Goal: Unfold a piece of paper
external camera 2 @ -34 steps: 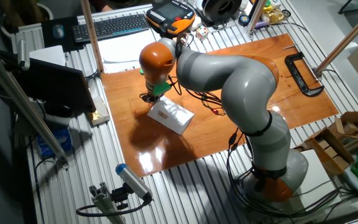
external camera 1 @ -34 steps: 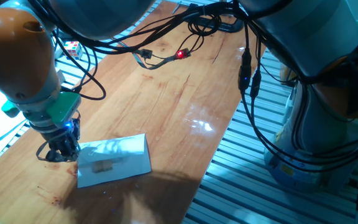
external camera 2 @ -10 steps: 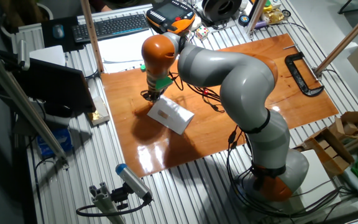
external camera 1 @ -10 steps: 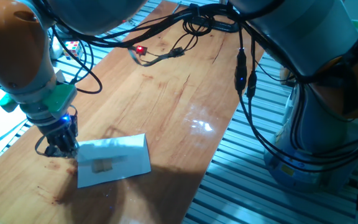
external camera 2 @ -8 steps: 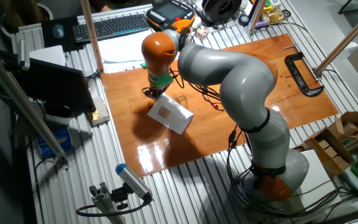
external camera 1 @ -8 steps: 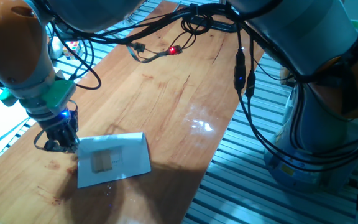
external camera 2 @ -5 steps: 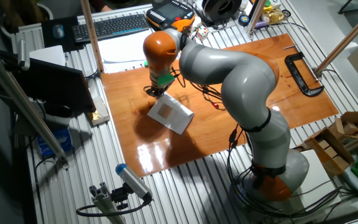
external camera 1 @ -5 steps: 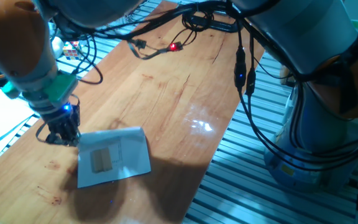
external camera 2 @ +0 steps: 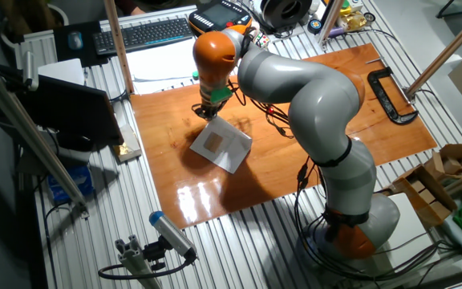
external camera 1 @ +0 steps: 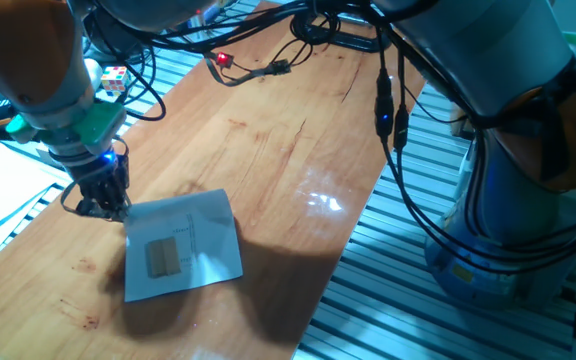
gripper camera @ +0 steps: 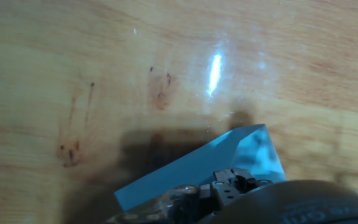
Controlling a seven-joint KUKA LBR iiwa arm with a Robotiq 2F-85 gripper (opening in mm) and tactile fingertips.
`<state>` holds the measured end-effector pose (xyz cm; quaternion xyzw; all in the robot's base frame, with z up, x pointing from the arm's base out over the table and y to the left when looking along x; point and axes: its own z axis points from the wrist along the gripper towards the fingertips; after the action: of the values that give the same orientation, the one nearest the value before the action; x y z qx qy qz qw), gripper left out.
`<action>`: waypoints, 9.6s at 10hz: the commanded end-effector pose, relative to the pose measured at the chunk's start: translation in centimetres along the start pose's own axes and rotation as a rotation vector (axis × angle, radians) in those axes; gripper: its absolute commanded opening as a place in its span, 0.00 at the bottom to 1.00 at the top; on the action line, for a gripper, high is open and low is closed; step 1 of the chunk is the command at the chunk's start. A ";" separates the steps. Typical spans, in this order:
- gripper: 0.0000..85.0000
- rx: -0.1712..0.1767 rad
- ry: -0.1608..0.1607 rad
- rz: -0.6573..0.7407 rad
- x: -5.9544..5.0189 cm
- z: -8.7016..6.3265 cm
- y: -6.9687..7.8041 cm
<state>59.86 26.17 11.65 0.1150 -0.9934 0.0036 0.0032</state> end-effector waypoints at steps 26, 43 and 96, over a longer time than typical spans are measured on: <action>0.23 -0.017 -0.003 -0.042 -2.8 0.2 -4.2; 0.55 -0.009 -0.056 0.118 -3.5 -0.1 -3.7; 0.11 -0.024 -0.096 0.044 -1.2 1.7 -7.0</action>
<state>62.60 19.65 9.99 0.0930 -0.9946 -0.0138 -0.0430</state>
